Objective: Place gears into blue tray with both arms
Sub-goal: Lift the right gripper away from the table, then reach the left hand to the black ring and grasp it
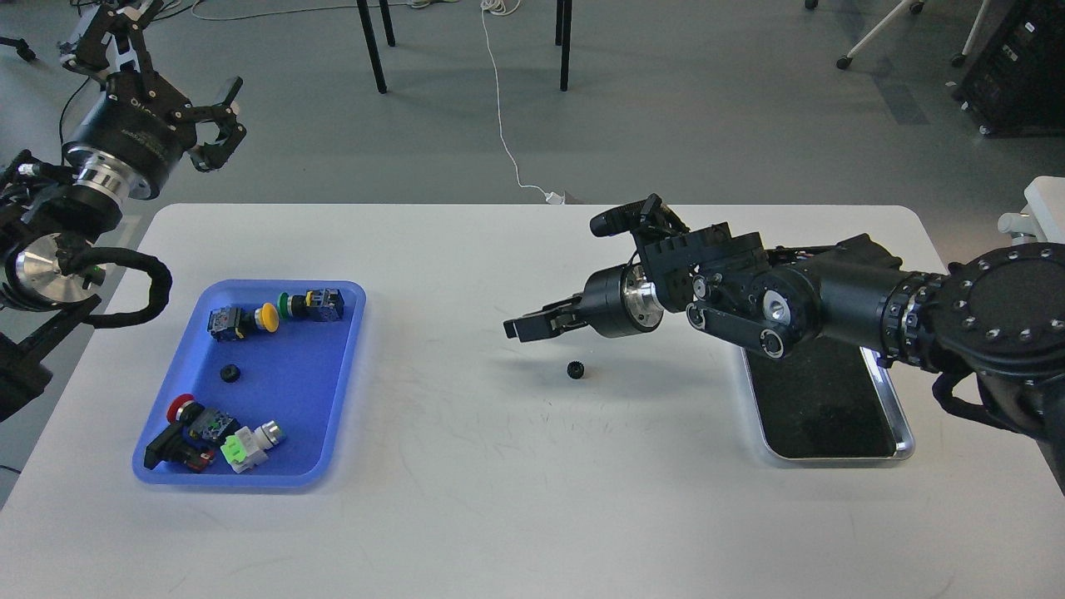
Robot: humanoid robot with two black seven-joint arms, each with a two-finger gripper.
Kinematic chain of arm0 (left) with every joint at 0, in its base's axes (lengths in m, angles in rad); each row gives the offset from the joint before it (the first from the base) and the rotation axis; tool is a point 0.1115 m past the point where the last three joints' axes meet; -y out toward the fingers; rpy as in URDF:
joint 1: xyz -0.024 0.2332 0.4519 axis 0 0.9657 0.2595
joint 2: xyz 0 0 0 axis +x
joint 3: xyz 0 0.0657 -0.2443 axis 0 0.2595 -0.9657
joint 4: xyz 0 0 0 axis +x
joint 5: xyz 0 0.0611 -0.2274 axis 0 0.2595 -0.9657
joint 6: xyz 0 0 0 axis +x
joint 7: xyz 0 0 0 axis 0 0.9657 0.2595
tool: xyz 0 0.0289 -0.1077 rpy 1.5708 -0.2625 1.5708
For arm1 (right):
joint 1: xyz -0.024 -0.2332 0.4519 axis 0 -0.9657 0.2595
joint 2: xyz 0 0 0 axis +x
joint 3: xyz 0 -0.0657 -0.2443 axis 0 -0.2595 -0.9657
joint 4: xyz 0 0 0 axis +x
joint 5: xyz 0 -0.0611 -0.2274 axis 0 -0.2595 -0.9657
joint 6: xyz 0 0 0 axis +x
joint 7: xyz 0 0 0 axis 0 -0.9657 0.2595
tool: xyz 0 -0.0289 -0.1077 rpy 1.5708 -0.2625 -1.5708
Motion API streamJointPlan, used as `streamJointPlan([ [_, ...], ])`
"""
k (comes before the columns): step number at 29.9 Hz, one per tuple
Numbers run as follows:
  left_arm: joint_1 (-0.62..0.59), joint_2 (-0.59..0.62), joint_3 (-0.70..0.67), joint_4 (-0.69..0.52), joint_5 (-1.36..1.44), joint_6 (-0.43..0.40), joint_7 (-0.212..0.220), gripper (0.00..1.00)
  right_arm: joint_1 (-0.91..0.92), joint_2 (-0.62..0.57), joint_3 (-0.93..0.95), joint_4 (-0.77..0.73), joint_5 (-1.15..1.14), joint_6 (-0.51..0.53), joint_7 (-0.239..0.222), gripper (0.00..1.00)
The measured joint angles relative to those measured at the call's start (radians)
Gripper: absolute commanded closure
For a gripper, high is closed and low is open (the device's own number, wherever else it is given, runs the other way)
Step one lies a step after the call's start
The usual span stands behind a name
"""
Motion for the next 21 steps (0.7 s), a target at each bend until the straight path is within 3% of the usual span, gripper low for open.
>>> streamJointPlan([
  [7, -0.083, -0.006, -0.003, -0.032, 0.232, -0.050, 0.013, 0.02, -0.085, -0.331, 0.297, 0.182, 0.107, 0.000, 0.001, 0.06],
  [12, -0.145, -0.069, 0.004, -0.072, 0.415, -0.050, 0.108, 0.02, -0.255, -0.529, 0.514, 0.313, 0.192, 0.000, 0.002, 0.04],
  [15, -0.185, -0.123, 0.048, -0.102, 0.548, -0.049, 0.131, 0.03, -0.390, -0.590, 0.663, 0.354, 0.210, 0.000, 0.003, 0.03],
  [21, -0.244, -0.265, 0.164, -0.118, 0.909, -0.039, 0.132, 0.03, -0.597, -0.615, 0.885, 0.353, 0.406, 0.011, 0.002, 0.03],
])
